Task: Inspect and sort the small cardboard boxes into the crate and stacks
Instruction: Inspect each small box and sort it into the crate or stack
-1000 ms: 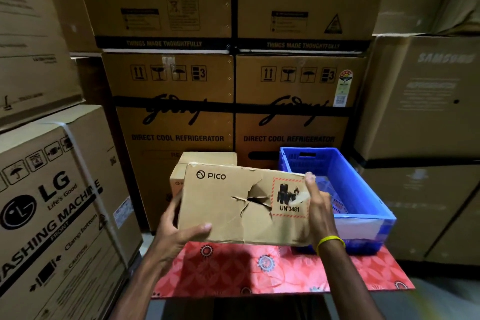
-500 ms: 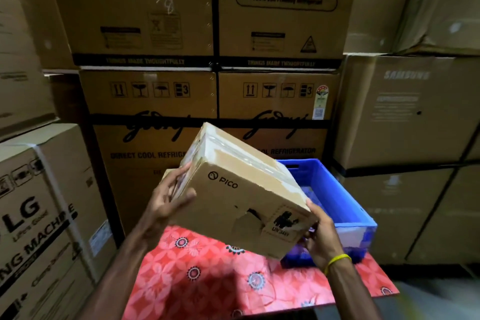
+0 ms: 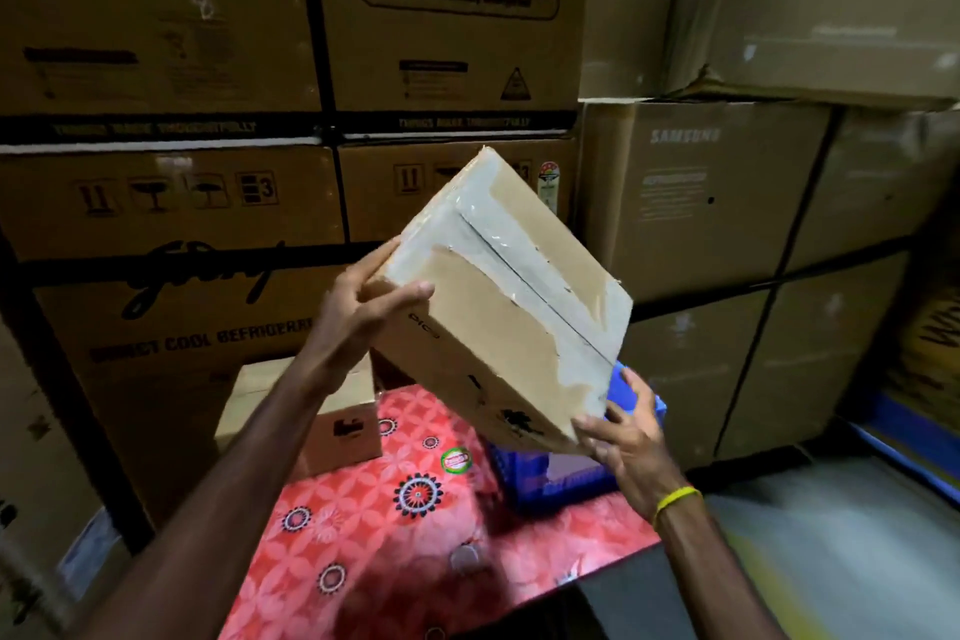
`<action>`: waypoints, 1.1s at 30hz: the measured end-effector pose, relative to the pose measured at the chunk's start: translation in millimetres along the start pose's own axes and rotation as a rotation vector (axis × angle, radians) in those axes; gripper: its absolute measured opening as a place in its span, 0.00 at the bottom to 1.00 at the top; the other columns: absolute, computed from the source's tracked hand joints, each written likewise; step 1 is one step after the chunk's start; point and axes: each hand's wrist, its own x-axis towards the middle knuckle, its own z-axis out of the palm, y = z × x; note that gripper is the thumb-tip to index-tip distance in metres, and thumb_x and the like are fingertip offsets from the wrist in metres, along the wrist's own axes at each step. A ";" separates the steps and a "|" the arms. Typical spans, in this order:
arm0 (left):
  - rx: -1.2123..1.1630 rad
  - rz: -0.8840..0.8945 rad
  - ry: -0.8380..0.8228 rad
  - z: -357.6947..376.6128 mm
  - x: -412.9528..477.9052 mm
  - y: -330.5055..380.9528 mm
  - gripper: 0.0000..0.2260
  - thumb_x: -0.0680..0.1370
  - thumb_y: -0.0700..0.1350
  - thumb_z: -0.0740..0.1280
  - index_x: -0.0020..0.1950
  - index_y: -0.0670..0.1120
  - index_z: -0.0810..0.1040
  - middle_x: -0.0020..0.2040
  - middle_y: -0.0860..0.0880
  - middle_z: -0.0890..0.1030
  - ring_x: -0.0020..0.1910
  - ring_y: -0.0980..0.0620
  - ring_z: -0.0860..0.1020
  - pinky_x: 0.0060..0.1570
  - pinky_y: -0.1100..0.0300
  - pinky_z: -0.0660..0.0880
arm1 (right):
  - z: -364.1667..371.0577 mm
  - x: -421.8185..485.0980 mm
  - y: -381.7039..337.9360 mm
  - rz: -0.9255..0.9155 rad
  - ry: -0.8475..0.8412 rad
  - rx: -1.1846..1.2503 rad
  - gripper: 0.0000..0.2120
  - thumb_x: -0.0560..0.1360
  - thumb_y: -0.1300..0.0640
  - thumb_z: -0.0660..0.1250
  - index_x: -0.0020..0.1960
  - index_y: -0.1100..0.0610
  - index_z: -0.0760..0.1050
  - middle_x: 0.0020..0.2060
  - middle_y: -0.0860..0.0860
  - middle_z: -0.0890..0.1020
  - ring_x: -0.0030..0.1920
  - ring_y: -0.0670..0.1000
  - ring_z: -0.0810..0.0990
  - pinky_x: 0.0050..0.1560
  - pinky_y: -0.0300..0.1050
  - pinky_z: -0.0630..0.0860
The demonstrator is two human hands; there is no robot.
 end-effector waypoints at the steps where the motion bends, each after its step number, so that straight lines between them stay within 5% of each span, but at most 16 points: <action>1: -0.005 0.053 0.023 5.4 4.1 4.0 0.34 0.66 0.59 0.78 0.72 0.62 0.76 0.61 0.54 0.84 0.56 0.54 0.86 0.47 0.61 0.82 | -3.9 -0.9 -4.1 0.018 0.003 -0.051 0.57 0.58 0.57 0.85 0.79 0.38 0.58 0.64 0.56 0.84 0.60 0.59 0.84 0.55 0.56 0.82; 4: -0.007 0.189 0.102 18.3 20.2 11.4 0.32 0.65 0.60 0.80 0.67 0.55 0.82 0.63 0.51 0.84 0.60 0.51 0.84 0.55 0.53 0.84 | -10.2 3.5 -26.6 0.035 0.064 0.006 0.47 0.59 0.44 0.87 0.71 0.42 0.66 0.58 0.51 0.87 0.52 0.55 0.87 0.48 0.54 0.85; 6: 0.050 0.245 0.128 27.5 34.4 11.7 0.32 0.65 0.64 0.80 0.66 0.53 0.83 0.65 0.49 0.83 0.64 0.49 0.82 0.62 0.43 0.81 | -18.3 18.2 -40.5 0.033 0.191 0.113 0.31 0.72 0.50 0.80 0.69 0.49 0.68 0.57 0.52 0.85 0.49 0.56 0.86 0.42 0.52 0.84; 8: 0.107 0.314 0.141 38.9 50.1 8.2 0.34 0.66 0.68 0.79 0.66 0.51 0.84 0.66 0.49 0.82 0.66 0.49 0.80 0.65 0.39 0.78 | -31.7 40.2 -45.3 0.036 0.257 0.132 0.32 0.74 0.53 0.78 0.72 0.51 0.66 0.58 0.53 0.84 0.49 0.60 0.85 0.48 0.56 0.84; 10: 0.173 0.372 0.118 54.1 65.9 2.2 0.35 0.65 0.70 0.78 0.66 0.53 0.83 0.68 0.51 0.80 0.70 0.49 0.76 0.68 0.37 0.75 | -46.6 60.9 -45.1 0.031 0.260 0.118 0.39 0.67 0.50 0.83 0.72 0.48 0.67 0.62 0.55 0.84 0.49 0.60 0.85 0.48 0.55 0.84; 13: 0.160 0.307 0.101 85.1 97.5 -15.8 0.33 0.64 0.68 0.80 0.67 0.61 0.82 0.76 0.54 0.69 0.78 0.53 0.65 0.74 0.40 0.69 | -72.1 103.6 -42.1 0.023 0.257 0.095 0.55 0.41 0.44 0.91 0.65 0.48 0.74 0.62 0.57 0.85 0.56 0.59 0.86 0.42 0.48 0.86; 16: -0.083 0.172 0.131 120.5 137.8 -37.5 0.37 0.63 0.62 0.84 0.71 0.60 0.79 0.77 0.46 0.69 0.77 0.49 0.69 0.76 0.44 0.70 | -95.6 158.0 -29.6 -0.001 0.234 0.105 0.58 0.32 0.47 0.91 0.61 0.49 0.73 0.55 0.57 0.86 0.51 0.56 0.86 0.36 0.44 0.85; 21: -0.169 -0.018 0.092 168.4 200.0 -87.6 0.45 0.66 0.38 0.83 0.81 0.45 0.69 0.72 0.52 0.78 0.71 0.53 0.78 0.67 0.53 0.79 | -129.0 265.1 11.8 0.056 0.212 -0.035 0.35 0.63 0.72 0.83 0.59 0.49 0.69 0.54 0.58 0.83 0.47 0.54 0.84 0.37 0.38 0.84; 26: -0.045 -0.091 0.062 188.3 240.5 -119.5 0.39 0.69 0.28 0.78 0.78 0.40 0.71 0.66 0.50 0.83 0.67 0.54 0.81 0.63 0.60 0.80 | -139.6 348.9 55.2 0.000 0.171 -0.265 0.32 0.62 0.78 0.81 0.57 0.59 0.70 0.46 0.59 0.80 0.43 0.54 0.77 0.37 0.30 0.77; 30: 0.008 -0.134 0.108 182.9 262.2 -147.8 0.38 0.67 0.28 0.79 0.76 0.40 0.74 0.66 0.47 0.82 0.67 0.55 0.80 0.61 0.64 0.80 | -138.5 399.3 96.9 0.039 0.131 -0.362 0.35 0.57 0.72 0.86 0.54 0.53 0.71 0.44 0.52 0.82 0.45 0.54 0.79 0.53 0.52 0.81; 33: 0.039 -0.187 0.097 174.9 273.0 -165.2 0.42 0.62 0.33 0.82 0.75 0.41 0.75 0.68 0.48 0.81 0.69 0.54 0.79 0.66 0.60 0.77 | -143.4 444.2 143.6 0.094 0.100 -0.400 0.41 0.46 0.54 0.89 0.51 0.43 0.70 0.45 0.47 0.83 0.47 0.55 0.82 0.59 0.66 0.81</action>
